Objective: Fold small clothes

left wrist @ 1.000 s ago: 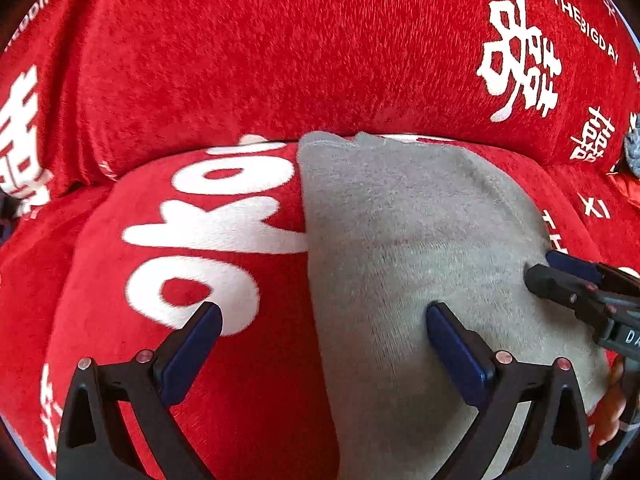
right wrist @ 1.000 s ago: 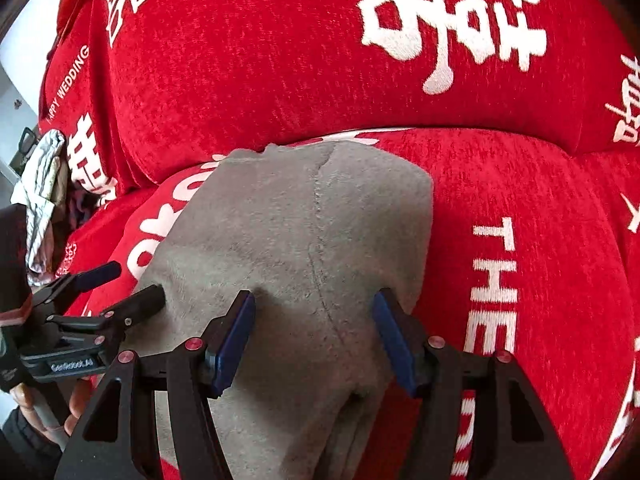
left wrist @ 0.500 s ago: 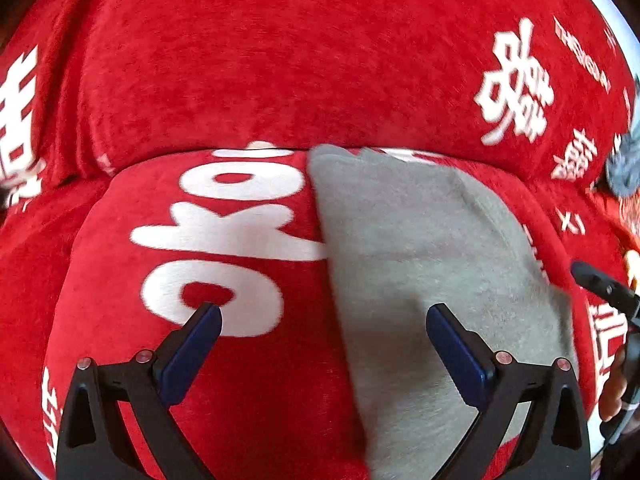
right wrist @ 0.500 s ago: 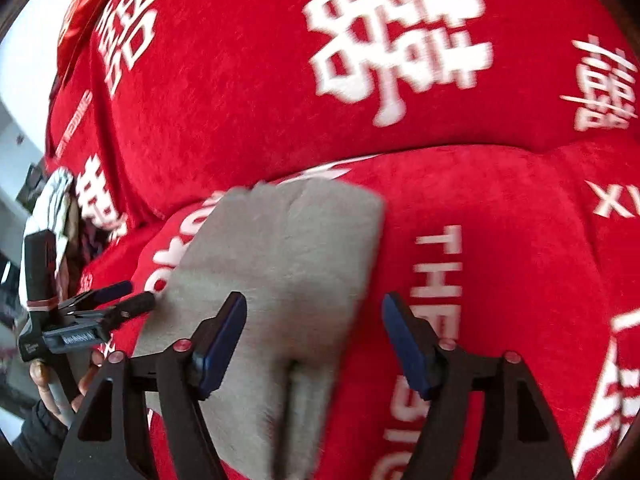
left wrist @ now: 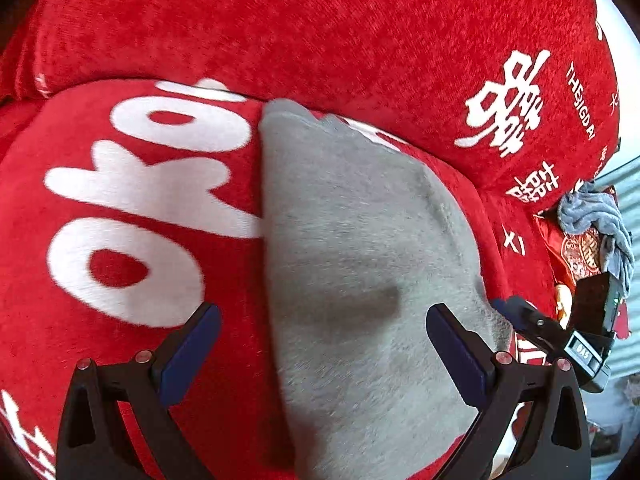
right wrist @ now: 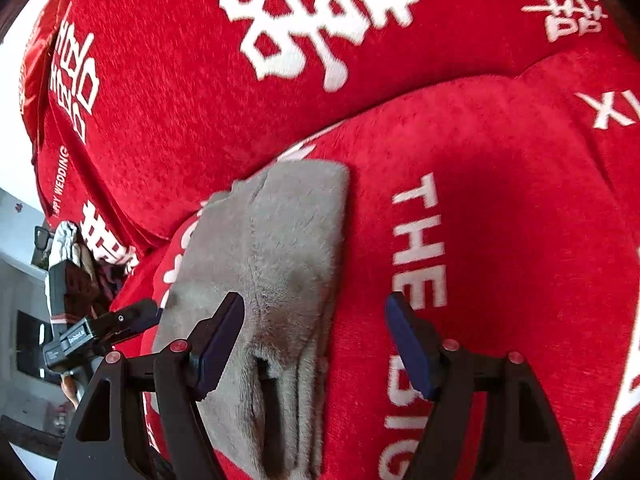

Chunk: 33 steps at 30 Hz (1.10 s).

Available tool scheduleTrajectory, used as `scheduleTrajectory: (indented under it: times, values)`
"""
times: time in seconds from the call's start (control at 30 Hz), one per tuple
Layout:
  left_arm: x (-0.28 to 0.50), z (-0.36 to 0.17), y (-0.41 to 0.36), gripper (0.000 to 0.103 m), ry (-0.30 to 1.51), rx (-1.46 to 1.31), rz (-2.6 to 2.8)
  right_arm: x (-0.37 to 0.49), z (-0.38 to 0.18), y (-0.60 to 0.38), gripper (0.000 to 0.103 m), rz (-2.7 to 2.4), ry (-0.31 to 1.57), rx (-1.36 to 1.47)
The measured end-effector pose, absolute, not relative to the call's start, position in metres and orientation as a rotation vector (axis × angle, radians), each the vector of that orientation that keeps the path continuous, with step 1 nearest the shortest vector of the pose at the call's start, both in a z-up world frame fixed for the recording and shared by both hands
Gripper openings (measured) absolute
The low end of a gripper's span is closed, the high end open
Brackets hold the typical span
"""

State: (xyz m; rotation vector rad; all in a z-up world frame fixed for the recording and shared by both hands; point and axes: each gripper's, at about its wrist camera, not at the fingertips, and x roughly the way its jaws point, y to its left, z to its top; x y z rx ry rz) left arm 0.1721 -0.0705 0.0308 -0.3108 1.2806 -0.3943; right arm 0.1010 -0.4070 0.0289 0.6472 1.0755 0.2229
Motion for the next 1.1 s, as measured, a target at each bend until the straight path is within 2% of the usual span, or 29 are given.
scheduleTrajectory:
  times: [0.2, 0.33, 0.4, 0.47, 0.5, 0.53, 0.57, 0.6, 0.67, 1.1]
  values:
    - [0.180, 0.006, -0.088, 0.103, 1.350, -0.278, -0.407, 0.115, 0.001, -0.381, 0.076, 0.320, 1.136, 0.729]
    - [0.180, 0.006, -0.103, 0.103, 1.333, -0.237, -0.437, 0.123, -0.001, -0.362, 0.077, 0.335, 1.101, 0.701]
    - [0.179, 0.007, -0.112, 0.098, 1.332, -0.207, -0.466, 0.128, -0.001, -0.354, 0.077, 0.345, 1.101, 0.680]
    - [0.177, 0.010, -0.118, 0.085, 1.316, -0.167, -0.455, 0.131, 0.001, -0.347, 0.076, 0.367, 1.108, 0.637]
    - [0.175, 0.013, -0.120, 0.082, 1.305, -0.161, -0.456, 0.132, 0.003, -0.341, 0.072, 0.381, 1.110, 0.601]
    - [0.174, 0.015, -0.119, 0.075, 1.293, -0.157, -0.453, 0.132, 0.005, -0.336, 0.068, 0.390, 1.113, 0.566]
    - [0.173, 0.018, -0.119, 0.067, 1.280, -0.151, -0.449, 0.131, 0.006, -0.333, 0.059, 0.386, 1.114, 0.528]
    - [0.172, 0.020, -0.119, 0.065, 1.269, -0.146, -0.448, 0.130, 0.007, -0.331, 0.051, 0.384, 1.110, 0.508]
    - [0.169, 0.025, -0.123, 0.058, 1.245, -0.118, -0.440, 0.127, 0.011, -0.331, 0.042, 0.387, 1.087, 0.506]
    - [0.153, 0.046, -0.133, 0.051, 1.166, 0.008, -0.396, 0.111, 0.045, -0.307, 0.036, 0.328, 1.015, 0.284]
